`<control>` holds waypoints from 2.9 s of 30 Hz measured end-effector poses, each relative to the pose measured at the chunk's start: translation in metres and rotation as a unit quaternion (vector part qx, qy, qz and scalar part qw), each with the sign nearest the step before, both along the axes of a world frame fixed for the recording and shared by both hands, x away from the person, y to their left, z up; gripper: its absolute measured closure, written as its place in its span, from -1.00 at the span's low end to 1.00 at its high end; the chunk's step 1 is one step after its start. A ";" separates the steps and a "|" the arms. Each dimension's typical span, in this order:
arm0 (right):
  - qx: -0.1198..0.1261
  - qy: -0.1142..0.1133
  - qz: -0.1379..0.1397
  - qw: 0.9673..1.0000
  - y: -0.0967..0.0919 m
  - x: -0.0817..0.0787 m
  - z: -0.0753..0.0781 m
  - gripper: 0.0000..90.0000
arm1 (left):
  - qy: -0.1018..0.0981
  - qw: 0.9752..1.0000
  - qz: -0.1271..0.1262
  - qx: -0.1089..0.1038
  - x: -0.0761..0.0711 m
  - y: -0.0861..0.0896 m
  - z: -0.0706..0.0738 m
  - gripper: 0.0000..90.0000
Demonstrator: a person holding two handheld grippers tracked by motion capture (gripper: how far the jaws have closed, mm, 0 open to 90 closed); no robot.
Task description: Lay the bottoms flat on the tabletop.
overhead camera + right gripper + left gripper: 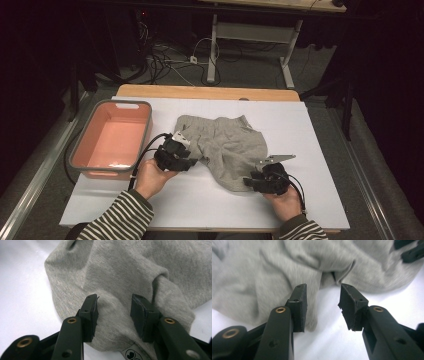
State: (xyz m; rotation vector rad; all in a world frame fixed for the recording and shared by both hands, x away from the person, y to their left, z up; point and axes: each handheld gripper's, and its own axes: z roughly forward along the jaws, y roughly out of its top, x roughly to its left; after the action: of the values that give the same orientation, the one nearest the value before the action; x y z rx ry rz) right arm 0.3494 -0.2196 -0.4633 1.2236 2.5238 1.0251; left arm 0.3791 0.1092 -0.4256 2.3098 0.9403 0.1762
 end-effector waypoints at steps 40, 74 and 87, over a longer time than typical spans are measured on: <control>0.003 0.003 -0.001 1.000 0.000 0.001 -0.002 0.26 | 0.024 0.999 0.011 0.033 0.027 -0.016 -0.037 0.81; 0.004 0.001 -0.002 1.000 0.000 0.001 -0.002 0.25 | 0.023 0.998 -0.024 -0.045 -0.001 0.019 -0.001 0.89; -0.002 -0.003 0.003 1.000 0.001 0.000 -0.002 0.23 | 0.021 0.999 -0.028 -0.039 -0.018 0.033 -0.002 0.89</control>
State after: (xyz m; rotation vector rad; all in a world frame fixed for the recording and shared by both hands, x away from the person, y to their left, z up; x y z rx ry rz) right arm 0.3493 -0.2187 -0.4653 1.2116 2.5244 1.0227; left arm 0.3614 0.1421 -0.4277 2.2729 0.8861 0.0665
